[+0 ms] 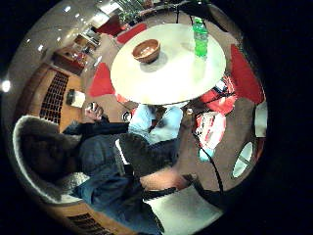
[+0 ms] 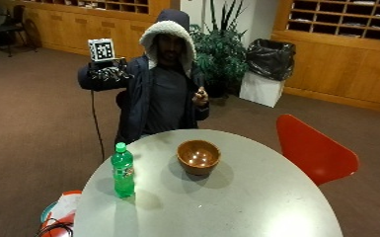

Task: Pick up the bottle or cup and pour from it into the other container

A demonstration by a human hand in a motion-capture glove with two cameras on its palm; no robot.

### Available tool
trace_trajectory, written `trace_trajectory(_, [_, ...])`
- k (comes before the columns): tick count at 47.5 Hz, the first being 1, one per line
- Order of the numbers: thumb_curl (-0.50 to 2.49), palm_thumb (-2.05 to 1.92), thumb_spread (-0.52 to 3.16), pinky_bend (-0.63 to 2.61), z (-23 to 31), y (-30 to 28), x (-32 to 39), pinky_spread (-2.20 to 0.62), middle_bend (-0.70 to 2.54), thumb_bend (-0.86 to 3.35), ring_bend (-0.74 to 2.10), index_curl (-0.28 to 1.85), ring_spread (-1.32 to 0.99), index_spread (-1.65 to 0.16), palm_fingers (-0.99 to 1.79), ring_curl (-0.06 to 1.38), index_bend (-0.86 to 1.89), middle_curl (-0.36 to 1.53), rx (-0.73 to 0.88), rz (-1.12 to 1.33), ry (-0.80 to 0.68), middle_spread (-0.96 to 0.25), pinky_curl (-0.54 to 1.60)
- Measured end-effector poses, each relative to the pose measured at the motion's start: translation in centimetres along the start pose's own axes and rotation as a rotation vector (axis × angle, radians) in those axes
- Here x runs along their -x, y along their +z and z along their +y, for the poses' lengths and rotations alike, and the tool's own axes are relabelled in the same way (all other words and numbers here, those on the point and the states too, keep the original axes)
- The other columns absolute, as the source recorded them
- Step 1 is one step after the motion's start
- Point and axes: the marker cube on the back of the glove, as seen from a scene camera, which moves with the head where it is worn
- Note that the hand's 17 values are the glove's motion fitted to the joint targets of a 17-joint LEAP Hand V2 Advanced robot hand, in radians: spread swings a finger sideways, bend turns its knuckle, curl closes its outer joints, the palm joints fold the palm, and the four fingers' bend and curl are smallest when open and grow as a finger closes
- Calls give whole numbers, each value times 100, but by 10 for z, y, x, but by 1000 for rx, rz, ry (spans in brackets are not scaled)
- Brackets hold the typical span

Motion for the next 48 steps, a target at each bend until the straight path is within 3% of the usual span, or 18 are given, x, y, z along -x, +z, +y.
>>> trace_trajectory(6, [11,20,63,27,-5,1,-1,27,29,6,21,16,12,-36,39,9,25,13,15,-2,8,-5,12])
trace_trajectory(11, [15,21,77,27,-10,4,3,32,28,3,19,20,14,-42,37,11,23,16,-16,-12,133,-6,16])
trace_trajectory(18, [20,22,86,25,-16,6,-9,35,26,-1,18,24,16,-46,36,13,20,20,-28,15,37,-6,19])
trace_trajectory(23, [23,22,88,26,-31,11,-19,36,25,-3,19,25,17,-47,34,14,17,22,-104,27,223,-6,22])
trace_trajectory(27, [25,22,89,27,-48,17,-41,37,25,-3,19,25,17,-47,32,15,14,24,-99,2,192,-5,24])
trace_trajectory(30, [26,23,89,28,-63,26,-57,37,25,-3,20,25,18,-46,29,16,13,25,-131,-21,183,-4,25])
trace_trajectory(38, [28,22,88,34,-83,59,-102,38,24,-3,19,24,20,-45,23,17,12,27,-34,-132,64,0,29])
trace_trajectory(48, [31,24,86,40,-146,130,-140,39,23,-3,20,22,21,-43,16,19,12,29,-187,-306,217,3,32])
